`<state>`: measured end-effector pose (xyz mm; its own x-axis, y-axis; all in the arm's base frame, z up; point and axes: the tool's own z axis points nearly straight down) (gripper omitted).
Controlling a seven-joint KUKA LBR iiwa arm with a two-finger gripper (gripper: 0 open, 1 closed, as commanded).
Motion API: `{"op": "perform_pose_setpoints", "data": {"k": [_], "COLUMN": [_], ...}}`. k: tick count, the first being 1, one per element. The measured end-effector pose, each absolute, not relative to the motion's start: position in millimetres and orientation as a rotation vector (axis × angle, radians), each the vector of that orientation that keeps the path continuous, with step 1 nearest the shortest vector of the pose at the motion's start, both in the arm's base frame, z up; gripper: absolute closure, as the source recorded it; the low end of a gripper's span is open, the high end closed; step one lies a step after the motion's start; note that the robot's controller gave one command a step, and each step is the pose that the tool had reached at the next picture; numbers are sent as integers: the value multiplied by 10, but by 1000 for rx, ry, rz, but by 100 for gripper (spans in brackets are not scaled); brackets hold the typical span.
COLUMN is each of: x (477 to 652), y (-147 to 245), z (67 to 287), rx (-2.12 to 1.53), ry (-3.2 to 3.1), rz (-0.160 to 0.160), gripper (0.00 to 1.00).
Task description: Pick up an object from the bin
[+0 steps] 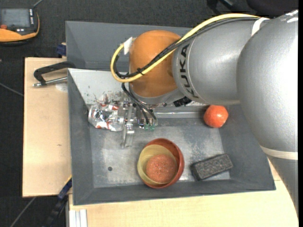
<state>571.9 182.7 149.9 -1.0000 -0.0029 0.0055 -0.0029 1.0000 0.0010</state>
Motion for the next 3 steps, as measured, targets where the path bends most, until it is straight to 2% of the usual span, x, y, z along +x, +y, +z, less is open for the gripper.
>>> {"op": "perform_pose_setpoints", "data": {"k": [1, 2, 3], "x": [6023, 6016, 6013], "y": [1485, 1497, 1503], "z": [1146, 1174, 1167], "rx": [-55, -52, -51], "ry": [-3141, -3140, -3140], "rz": [-4, -5, -6], "gripper": [0, 100, 0]}}
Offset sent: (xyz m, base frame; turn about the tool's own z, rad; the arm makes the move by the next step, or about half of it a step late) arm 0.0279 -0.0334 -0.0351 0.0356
